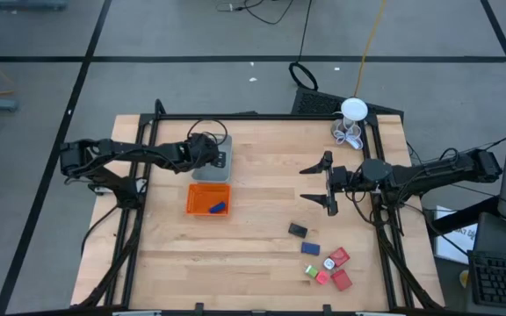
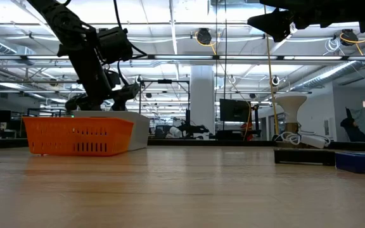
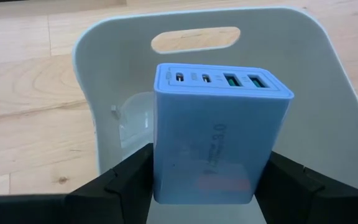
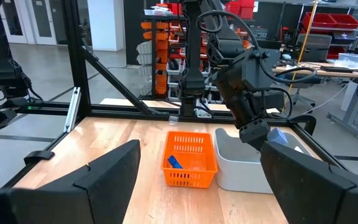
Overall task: Pick & Place Office items
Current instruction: Put the purple charger adapter into the gray bin, then put the top red charger adapter into the gray bin
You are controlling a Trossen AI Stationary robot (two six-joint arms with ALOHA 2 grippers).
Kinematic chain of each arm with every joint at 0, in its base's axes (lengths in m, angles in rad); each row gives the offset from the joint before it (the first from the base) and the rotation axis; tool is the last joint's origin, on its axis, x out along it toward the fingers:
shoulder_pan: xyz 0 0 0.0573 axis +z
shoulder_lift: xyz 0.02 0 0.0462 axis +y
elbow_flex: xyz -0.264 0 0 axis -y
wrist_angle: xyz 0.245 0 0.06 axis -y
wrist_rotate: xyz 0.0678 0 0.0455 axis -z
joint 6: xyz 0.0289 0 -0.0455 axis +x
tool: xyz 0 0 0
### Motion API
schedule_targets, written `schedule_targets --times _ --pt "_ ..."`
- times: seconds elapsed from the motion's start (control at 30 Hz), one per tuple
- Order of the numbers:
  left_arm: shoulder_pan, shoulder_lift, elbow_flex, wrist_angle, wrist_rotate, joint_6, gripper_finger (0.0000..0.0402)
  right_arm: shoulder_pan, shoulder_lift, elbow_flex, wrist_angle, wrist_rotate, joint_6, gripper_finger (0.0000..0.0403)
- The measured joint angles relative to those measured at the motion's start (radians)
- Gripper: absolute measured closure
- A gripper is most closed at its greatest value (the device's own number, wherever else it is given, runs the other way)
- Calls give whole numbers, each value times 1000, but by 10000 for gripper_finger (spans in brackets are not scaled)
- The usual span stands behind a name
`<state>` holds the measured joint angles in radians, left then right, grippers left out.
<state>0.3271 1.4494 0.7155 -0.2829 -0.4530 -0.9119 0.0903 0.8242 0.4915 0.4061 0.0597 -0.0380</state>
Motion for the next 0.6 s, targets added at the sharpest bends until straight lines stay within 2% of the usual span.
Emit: schedule_targets --times 0.37,0.6 --pt "0 0 0 -4 -2 3 119 0 0 0 0 0 0 83" --pt "0 -40 0 -1 50 124 110 0 0 0 0 0 0 83"
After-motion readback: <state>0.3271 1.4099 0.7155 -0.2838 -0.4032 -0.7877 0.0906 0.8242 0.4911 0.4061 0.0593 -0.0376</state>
